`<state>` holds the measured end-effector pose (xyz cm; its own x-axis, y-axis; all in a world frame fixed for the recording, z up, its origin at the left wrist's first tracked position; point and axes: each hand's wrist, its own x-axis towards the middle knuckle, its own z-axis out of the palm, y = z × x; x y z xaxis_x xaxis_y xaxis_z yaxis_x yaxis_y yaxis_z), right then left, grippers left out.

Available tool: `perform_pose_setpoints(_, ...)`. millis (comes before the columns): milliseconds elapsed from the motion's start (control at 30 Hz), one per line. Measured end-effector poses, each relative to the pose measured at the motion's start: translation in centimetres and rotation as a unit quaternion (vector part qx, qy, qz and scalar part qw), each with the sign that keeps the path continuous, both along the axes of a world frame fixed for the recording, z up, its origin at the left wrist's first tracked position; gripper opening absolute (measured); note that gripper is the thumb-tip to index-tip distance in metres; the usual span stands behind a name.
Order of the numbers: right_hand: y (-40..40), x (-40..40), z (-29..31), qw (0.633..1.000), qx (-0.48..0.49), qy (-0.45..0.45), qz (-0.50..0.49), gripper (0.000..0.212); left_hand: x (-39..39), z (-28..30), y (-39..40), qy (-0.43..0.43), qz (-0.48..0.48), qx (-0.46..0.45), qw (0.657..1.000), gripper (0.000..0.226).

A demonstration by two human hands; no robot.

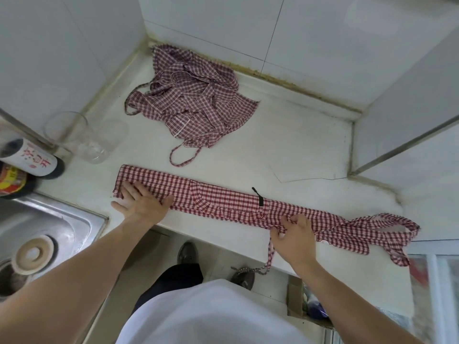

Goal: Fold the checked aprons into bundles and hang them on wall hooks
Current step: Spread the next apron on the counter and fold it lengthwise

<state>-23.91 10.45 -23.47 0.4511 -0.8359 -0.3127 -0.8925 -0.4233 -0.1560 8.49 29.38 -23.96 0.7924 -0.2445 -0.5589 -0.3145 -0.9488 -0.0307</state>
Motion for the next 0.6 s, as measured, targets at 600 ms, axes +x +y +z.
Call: perform_pose_setpoints(600, 2.7, 1.9, -2.2, 0.991, -0.008, -0.124, 0.045, 0.059, -18.4, 1.7, -13.9, 0.079, -0.366, -0.245, 0.895, 0.056)
